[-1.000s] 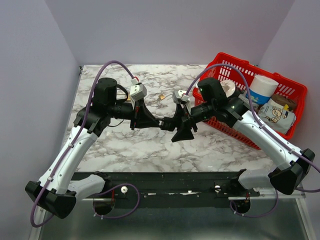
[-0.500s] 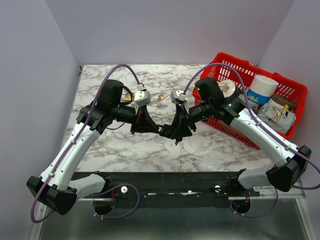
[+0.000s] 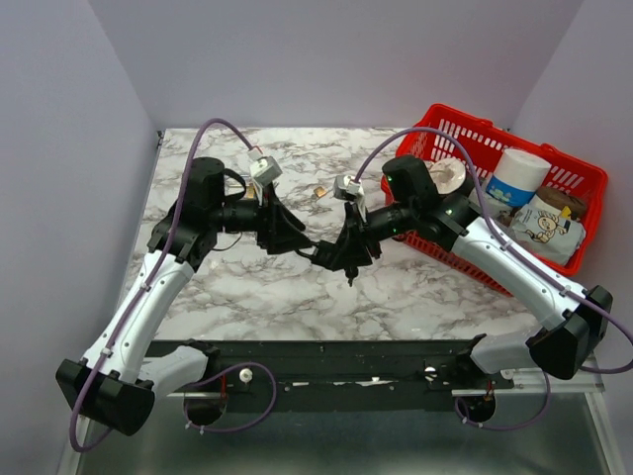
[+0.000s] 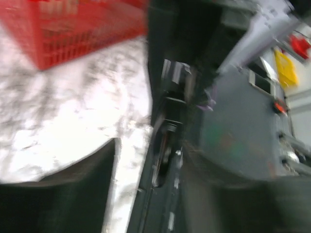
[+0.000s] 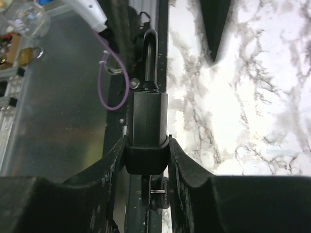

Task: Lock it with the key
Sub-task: Lock the lock.

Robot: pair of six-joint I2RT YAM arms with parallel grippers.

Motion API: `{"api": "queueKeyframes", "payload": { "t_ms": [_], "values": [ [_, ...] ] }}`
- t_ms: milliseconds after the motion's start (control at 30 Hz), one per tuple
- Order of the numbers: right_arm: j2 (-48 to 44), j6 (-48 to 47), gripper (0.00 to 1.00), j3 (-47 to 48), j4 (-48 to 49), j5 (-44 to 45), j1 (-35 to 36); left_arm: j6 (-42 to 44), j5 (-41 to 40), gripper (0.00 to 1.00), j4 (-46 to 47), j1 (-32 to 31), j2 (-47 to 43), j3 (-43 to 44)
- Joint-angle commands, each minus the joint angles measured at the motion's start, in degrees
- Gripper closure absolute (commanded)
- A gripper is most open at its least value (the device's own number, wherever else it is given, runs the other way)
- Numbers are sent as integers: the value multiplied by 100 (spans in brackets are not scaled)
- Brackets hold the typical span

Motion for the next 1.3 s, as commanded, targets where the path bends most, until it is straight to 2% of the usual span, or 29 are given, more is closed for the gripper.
{"api": "queueKeyframes", "payload": {
  "t_ms": [0,67,167,233,333,433,733,900,1267],
  "values": [
    [-199,1110,99,-158,1513,882,11,-1916,-1373,21,1445,647,-457,-321],
    [-269,1305,99,-359,2196,1489,11,-2242,-2066,14,1428,832,-511,-322],
    [-314,1903,99,-588,3128,2245,11,-2962,-2857,12,1383,894,-581,-383],
    [-252,2044,99,-580,3369,2892,99,-3542,-3149,13,1454,912,-660,-585],
    [20,2150,99,-378,3659,3352,283,-4095,-3554,11,1489,956,-678,-787],
    [301,2158,99,-168,3842,3828,477,-4404,-3581,10,1673,956,-634,-884],
    [819,2185,99,167,4248,4259,872,-4756,-3581,7,2385,930,-643,-1200],
    [970,2220,99,281,4442,4356,1022,-4932,-3616,7,2386,824,-590,-1455],
    [1198,2299,99,431,4486,4522,1189,-5292,-3625,25,2728,772,-634,-1711]
  ]
}}
